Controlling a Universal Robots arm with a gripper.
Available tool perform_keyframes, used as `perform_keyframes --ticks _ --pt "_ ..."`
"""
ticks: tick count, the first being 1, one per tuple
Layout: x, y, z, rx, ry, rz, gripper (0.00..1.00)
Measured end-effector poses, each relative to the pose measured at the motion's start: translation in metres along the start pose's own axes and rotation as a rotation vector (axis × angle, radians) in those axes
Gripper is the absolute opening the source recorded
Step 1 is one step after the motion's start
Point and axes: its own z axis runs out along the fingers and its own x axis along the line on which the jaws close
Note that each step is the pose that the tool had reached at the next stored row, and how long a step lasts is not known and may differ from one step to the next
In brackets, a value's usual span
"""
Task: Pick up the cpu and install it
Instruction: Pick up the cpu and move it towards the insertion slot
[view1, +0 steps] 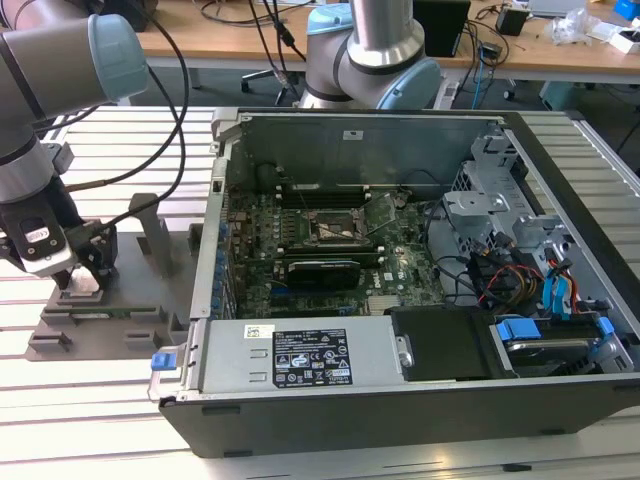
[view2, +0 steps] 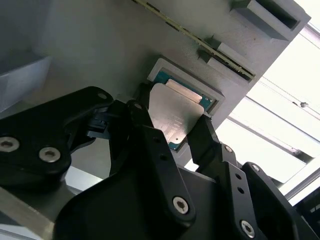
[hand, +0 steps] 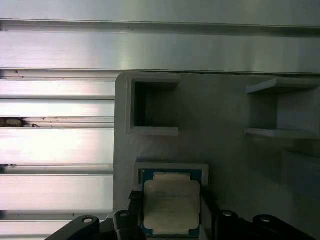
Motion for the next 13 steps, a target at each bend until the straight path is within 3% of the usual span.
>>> perform_keyframes --ticks 6,13 --pt "-0.0001 0.0001 -0.0005 -0.0003 -0.0005 0.0 0.55" --pt "-0.0004 -0.0006 -0.0175 0.0 0.0 0.0 0.55"
